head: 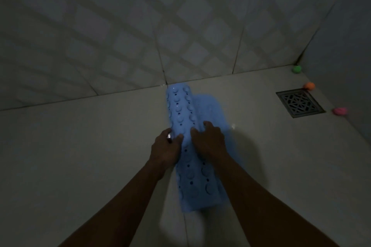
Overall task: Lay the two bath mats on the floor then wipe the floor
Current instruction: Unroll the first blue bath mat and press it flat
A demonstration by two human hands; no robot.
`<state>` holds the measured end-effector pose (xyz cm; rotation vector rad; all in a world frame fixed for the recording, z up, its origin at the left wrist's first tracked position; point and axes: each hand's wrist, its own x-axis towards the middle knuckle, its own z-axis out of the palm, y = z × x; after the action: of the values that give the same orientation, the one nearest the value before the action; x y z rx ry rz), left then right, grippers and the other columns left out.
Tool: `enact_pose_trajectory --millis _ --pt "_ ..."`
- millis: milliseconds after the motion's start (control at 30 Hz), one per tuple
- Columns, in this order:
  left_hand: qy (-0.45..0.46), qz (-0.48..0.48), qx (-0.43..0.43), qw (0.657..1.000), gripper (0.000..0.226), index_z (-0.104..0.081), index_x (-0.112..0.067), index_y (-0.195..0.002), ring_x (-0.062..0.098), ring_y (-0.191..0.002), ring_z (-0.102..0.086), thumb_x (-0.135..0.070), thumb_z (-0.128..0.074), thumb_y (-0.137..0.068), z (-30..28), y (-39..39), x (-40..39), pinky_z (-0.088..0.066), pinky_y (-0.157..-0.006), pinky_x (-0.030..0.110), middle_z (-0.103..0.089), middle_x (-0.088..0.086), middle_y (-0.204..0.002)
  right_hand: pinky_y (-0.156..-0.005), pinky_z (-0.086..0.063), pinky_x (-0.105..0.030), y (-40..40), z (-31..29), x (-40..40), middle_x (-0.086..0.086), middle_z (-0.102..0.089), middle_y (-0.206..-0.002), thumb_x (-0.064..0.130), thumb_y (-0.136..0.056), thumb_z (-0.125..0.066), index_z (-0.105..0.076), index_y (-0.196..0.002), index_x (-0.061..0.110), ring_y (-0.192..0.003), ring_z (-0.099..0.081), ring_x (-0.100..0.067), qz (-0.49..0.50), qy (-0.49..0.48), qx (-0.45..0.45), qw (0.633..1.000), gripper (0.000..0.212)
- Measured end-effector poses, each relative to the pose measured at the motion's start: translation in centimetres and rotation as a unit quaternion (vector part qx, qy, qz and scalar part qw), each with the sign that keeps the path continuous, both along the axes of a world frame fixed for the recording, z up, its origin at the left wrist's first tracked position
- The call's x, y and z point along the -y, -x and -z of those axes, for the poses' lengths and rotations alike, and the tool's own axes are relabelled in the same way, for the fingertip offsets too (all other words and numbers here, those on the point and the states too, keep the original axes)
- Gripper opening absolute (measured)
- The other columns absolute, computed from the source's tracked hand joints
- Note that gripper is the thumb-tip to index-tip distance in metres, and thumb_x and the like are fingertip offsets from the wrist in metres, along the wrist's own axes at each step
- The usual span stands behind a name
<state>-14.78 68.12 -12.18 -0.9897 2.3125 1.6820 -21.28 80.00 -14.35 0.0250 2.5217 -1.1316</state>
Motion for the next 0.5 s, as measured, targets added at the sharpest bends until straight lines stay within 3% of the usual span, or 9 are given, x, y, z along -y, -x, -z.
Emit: enact_pose_trajectory --millis 100,233,333,433,500 --pt "-0.023 0.001 0.001 1.0 0.058 -0.044 -0.02 -0.145 0.03 -0.11 -0.065 -0.038 -0.064 -0.093 -0.2 -1.3 0.9 -0.054 -0.094 0.05 -0.065 0.013 -0.125 -0.085 -0.037 -0.03 -1.4 0.0 1.3 -0.014 -0.054 -0.135 0.047 -0.096 -0.048 -0.045 -0.137 0.012 -0.117 -0.054 -0.031 -0.004 0.056 0.022 0.998 0.054" --pt "-0.049 -0.023 -0.005 0.999 0.044 -0.052 -0.026 -0.136 0.03 -0.112 -0.063 -0.037 -0.062 -0.095 -0.5 -2.7 2.2 -0.052 -0.097 0.051 -0.063 0.012 -0.128 -0.081 -0.038 -0.029 -2.2 -0.6 2.6 -0.014 -0.058 -0.127 0.024 -0.096 -0.045 -0.049 -0.129 0.017 -0.109 -0.056 -0.029 0.014 0.074 -0.008 0.997 0.033" --pt "-0.066 -0.028 0.007 0.997 0.056 -0.046 -0.021 -0.144 0.029 -0.112 -0.063 -0.041 -0.062 -0.094 -0.4 -3.9 3.5 -0.054 -0.096 0.049 -0.062 0.012 -0.131 -0.078 -0.04 -0.03 -2.3 -1.0 3.3 -0.015 -0.056 -0.126 0.013 -0.089 -0.052 -0.048 -0.13 0.014 -0.103 -0.055 -0.026 -0.011 0.061 -0.007 0.998 0.041" --pt "-0.055 -0.029 0.009 0.998 0.057 -0.045 -0.018 -0.145 0.028 -0.106 -0.065 -0.039 -0.062 -0.095 -0.2 -5.4 4.9 -0.055 -0.093 0.044 -0.064 0.011 -0.126 -0.095 -0.043 -0.035 -3.0 -1.0 4.8 -0.02 -0.043 -0.139 0.026 -0.092 -0.056 -0.039 -0.142 0.012 -0.12 -0.049 -0.034 -0.069 0.011 0.002 0.998 0.055" --pt "-0.041 -0.038 0.022 0.998 0.061 -0.043 -0.017 -0.147 0.029 -0.11 -0.064 -0.04 -0.063 -0.094 0.1 -6.3 5.7 -0.055 -0.095 0.045 -0.063 0.013 -0.129 -0.094 -0.041 -0.033 -3.8 -0.9 6.2 -0.017 -0.046 -0.139 0.031 -0.093 -0.058 -0.038 -0.143 0.015 -0.122 -0.05 -0.034 -0.093 0.026 0.009 0.995 0.056"
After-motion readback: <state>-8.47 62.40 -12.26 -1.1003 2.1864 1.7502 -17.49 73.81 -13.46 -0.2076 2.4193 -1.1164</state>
